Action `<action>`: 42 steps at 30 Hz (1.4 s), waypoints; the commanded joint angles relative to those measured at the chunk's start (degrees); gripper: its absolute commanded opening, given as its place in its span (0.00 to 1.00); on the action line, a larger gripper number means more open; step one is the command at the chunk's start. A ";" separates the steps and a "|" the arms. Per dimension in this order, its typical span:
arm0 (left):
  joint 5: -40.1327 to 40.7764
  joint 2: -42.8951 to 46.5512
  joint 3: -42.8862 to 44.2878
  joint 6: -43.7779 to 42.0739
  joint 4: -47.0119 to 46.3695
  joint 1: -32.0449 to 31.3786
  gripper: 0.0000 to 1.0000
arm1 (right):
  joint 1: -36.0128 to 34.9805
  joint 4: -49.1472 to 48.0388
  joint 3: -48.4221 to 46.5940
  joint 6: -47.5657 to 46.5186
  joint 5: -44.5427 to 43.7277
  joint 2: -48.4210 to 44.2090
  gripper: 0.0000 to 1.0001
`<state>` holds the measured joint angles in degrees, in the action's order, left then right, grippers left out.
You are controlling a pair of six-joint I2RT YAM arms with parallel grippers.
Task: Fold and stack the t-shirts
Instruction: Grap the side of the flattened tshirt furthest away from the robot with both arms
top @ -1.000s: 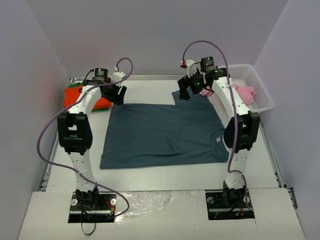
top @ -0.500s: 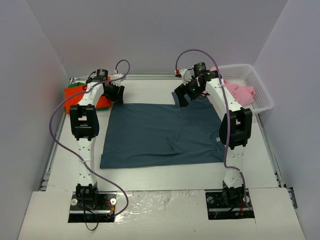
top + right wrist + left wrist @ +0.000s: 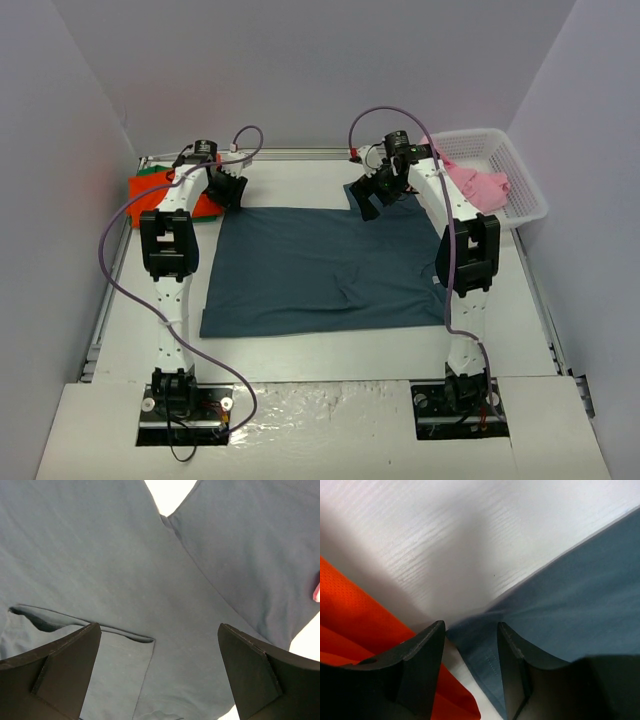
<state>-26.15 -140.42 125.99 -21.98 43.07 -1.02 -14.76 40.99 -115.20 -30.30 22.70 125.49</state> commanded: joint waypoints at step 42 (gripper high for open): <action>6.81 15.97 -16.83 1.41 -1.41 -0.30 0.02 | 3.51 -24.73 -23.02 0.94 -21.20 19.07 0.86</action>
<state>-21.21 -129.29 109.58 -21.58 41.60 -1.17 -12.27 21.89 -133.80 -30.85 6.46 140.44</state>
